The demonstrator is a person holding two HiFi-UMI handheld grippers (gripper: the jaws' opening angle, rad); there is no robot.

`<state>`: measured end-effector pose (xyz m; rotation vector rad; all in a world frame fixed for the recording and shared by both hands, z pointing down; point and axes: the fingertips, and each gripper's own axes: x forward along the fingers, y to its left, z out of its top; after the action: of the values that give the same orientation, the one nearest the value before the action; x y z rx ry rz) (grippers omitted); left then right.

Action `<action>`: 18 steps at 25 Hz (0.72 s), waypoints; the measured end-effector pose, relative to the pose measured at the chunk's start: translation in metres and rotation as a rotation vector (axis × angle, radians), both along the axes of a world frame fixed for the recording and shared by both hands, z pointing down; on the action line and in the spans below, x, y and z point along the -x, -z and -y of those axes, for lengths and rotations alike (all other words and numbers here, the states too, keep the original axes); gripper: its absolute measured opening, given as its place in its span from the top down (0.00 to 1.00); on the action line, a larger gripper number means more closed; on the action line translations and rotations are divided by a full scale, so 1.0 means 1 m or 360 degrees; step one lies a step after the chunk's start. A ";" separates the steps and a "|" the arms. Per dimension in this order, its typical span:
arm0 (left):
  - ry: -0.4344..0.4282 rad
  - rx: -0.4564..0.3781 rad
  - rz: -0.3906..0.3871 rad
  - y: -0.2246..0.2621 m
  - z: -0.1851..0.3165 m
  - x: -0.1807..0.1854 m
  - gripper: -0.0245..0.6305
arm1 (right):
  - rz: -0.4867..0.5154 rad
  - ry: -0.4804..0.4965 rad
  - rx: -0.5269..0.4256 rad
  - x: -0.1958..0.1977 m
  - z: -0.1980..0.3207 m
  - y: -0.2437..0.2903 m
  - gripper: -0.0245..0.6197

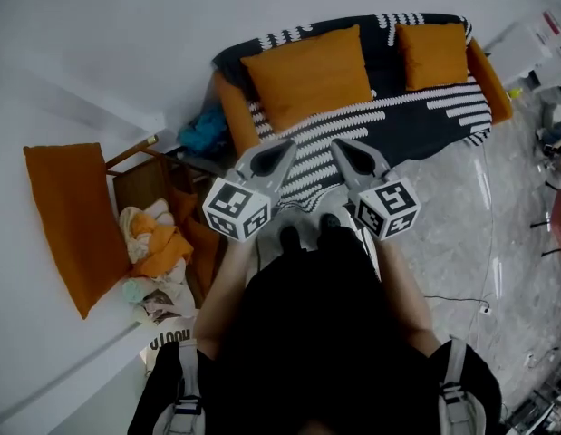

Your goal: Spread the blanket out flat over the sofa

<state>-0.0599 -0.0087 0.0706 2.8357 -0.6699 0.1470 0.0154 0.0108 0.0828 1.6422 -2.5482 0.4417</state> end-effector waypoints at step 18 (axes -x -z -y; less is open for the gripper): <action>-0.0051 0.0008 0.0009 0.000 0.002 0.013 0.95 | -0.0036 -0.0025 -0.0021 0.029 0.007 0.005 0.96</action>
<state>-0.0727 -0.0110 0.0706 2.8430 -0.6247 0.1620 -0.0132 0.0039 0.0781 1.6626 -2.5290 0.4060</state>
